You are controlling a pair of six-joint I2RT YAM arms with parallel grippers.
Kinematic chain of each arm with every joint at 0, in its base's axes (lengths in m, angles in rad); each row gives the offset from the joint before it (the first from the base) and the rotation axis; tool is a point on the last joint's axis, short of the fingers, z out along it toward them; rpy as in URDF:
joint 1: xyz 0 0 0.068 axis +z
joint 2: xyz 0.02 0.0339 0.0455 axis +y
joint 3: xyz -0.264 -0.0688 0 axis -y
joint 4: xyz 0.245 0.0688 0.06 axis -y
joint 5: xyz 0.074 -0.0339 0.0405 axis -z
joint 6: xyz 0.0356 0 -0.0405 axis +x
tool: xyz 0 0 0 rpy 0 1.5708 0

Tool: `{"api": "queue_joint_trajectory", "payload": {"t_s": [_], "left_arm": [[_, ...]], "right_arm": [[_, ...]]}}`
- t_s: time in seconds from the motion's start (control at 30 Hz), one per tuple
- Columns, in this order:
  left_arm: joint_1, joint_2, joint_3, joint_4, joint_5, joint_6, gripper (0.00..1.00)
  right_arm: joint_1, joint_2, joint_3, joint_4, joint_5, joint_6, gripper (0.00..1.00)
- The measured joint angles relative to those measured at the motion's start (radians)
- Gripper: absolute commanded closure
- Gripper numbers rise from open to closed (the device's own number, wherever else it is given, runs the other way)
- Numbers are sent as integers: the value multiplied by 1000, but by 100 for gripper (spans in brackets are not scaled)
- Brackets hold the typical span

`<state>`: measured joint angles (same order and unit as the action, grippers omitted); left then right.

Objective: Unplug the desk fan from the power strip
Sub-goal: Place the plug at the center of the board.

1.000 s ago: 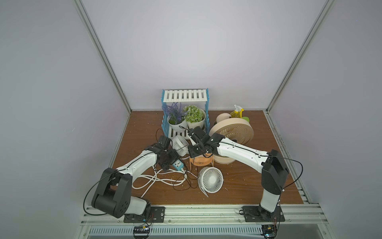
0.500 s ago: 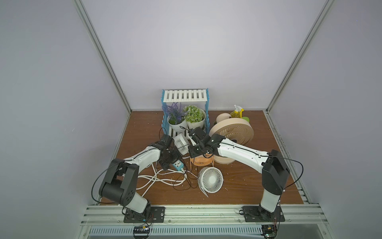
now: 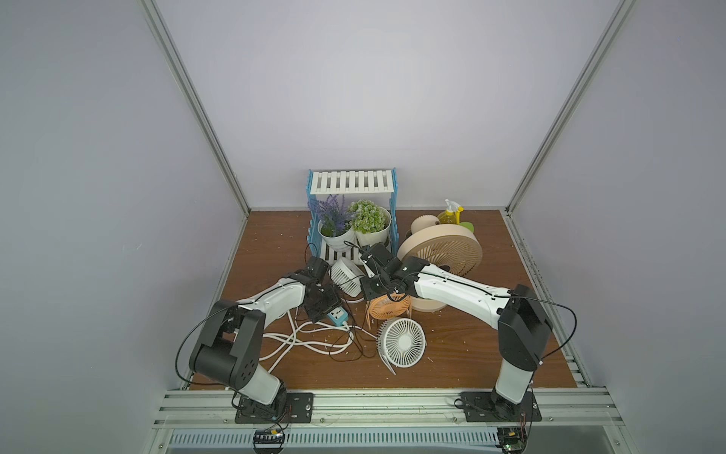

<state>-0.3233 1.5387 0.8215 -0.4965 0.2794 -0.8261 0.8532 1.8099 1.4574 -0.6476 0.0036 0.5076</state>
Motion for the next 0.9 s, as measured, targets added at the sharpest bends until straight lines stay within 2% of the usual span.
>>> {"api": "queue_joint_trajectory", "payload": {"t_s": [0.4, 0.7, 0.9], "left_arm": [[0, -129, -117, -27, 5, 14, 35], [0, -188, -157, -64, 6, -11, 35], [0, -262, -200, -100, 9, -30, 31]], "right_arm": [[-48, 0, -59, -77, 73, -68, 100], [-43, 0, 10, -115, 20, -118, 72], [-4, -3, 101, -117, -20, -126, 64]]}}
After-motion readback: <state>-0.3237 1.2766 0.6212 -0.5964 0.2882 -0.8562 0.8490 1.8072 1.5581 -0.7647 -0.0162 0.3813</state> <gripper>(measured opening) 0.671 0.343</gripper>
